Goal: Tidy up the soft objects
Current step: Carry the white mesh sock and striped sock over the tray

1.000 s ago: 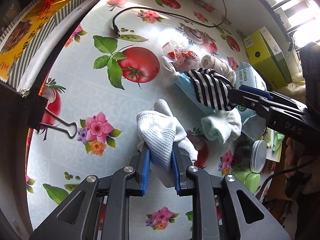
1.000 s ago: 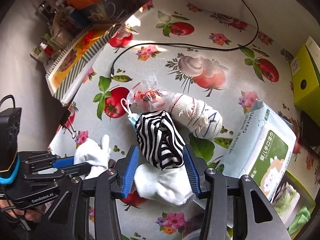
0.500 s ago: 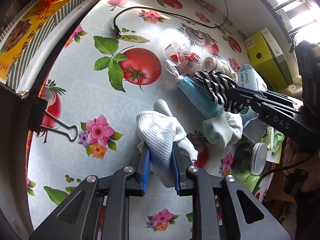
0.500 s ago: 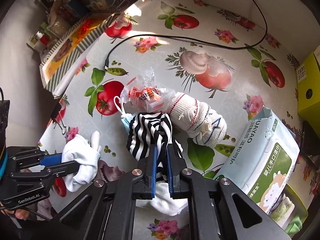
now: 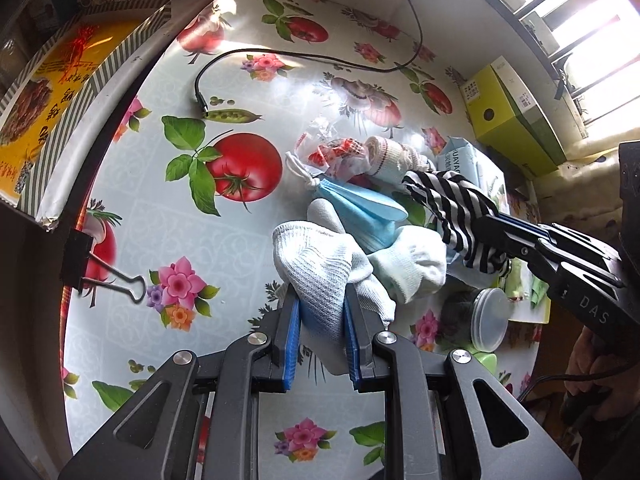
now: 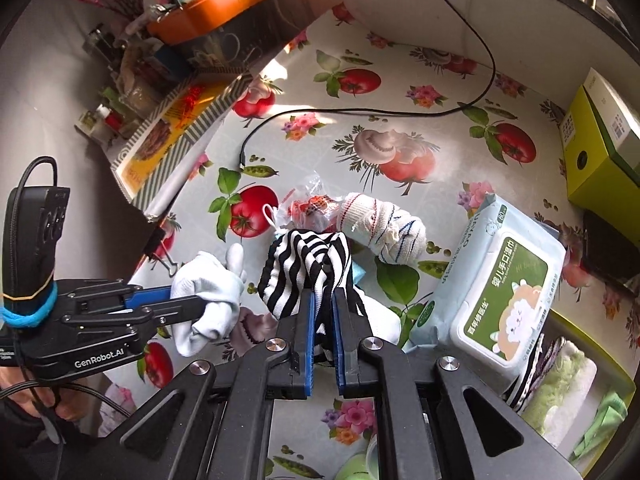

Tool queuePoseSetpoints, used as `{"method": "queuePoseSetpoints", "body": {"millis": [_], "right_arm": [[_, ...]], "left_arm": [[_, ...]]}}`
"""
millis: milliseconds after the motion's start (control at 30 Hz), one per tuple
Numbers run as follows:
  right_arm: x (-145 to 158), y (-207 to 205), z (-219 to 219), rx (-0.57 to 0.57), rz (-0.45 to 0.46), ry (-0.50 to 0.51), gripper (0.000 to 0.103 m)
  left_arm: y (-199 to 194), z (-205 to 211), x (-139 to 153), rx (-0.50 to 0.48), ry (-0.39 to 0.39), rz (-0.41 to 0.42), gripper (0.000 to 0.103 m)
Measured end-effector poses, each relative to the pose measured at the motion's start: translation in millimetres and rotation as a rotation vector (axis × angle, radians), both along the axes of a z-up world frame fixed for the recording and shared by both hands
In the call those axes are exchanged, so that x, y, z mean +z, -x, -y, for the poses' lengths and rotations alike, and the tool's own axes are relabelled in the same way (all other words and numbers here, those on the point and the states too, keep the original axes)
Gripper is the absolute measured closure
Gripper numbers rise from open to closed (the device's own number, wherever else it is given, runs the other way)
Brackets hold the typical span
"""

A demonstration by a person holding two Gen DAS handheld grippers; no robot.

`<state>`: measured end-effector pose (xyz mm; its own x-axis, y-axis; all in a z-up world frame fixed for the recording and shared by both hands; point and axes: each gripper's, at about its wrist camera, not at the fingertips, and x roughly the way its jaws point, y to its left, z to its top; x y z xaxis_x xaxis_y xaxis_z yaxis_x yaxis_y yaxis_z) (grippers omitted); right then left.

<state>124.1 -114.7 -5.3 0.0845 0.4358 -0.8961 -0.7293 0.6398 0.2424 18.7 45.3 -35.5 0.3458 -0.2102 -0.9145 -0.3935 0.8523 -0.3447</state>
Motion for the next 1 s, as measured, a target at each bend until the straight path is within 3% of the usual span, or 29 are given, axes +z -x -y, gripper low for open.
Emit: {"method": "queuePoseSetpoints", "body": {"millis": [533, 1000], "right_arm": [[35.6, 24.9, 76.8, -0.16, 0.047, -0.074, 0.095], [51.4, 28.7, 132.8, -0.287, 0.082, -0.099, 0.095]], "left_arm": [[-19.9, 48.1, 43.8, -0.135, -0.043, 0.085, 0.083], [-41.2, 96.3, 61.3, -0.267, -0.057, 0.112, 0.083]]}}
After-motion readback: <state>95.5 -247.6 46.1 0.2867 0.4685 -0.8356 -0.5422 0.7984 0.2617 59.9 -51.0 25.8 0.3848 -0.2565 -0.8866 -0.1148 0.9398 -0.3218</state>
